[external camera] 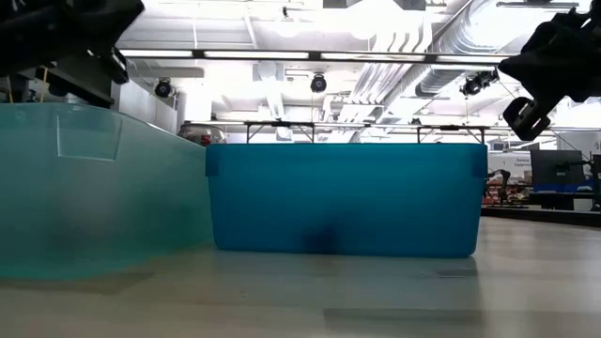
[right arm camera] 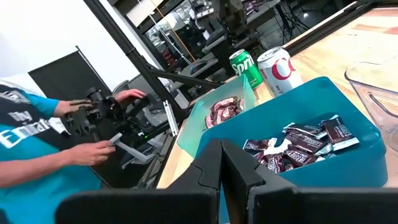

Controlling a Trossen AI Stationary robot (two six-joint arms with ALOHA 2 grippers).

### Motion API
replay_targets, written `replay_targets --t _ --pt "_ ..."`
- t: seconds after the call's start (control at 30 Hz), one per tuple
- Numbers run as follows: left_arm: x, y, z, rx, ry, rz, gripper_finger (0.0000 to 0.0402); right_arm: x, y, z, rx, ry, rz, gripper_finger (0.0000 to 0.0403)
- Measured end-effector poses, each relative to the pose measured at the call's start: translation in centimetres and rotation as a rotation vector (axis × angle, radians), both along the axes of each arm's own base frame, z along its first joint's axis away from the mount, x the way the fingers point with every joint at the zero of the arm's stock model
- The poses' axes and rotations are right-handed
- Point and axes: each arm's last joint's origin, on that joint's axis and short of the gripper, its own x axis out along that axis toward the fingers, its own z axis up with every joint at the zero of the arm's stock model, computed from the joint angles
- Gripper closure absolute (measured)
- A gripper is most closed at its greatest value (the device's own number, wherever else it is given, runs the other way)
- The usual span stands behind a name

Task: Sort candy
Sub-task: Return to Home Position

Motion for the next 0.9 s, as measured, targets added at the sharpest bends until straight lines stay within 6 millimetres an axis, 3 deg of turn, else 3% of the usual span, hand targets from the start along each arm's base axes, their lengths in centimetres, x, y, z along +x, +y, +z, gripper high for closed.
replay_targets --t 0.2,0.37,0.53,0.9 --pt "0.6 -1.2 -1.7 0.198 0.178 -0.063 0.0401 0.0 0.0 0.0 0.0 0.0 0.0 0.0402" --pt "0.8 -0.9 -3.5 0.151 0.381 0.031 0.0401 0.0 0.0 0.0 0.0 0.0 0.0 0.0402" --pt "0.8 -0.8 -3.5 0.215 0.386 0.081 0.0402 0.0 0.0 0.0 0.0 0.0 0.0 0.0402" --pt "0.9 -0.8 -3.7 0.157 0.398 0.038 0.0402 0.0 0.0 0.0 0.0 0.0 0.0 0.0402"
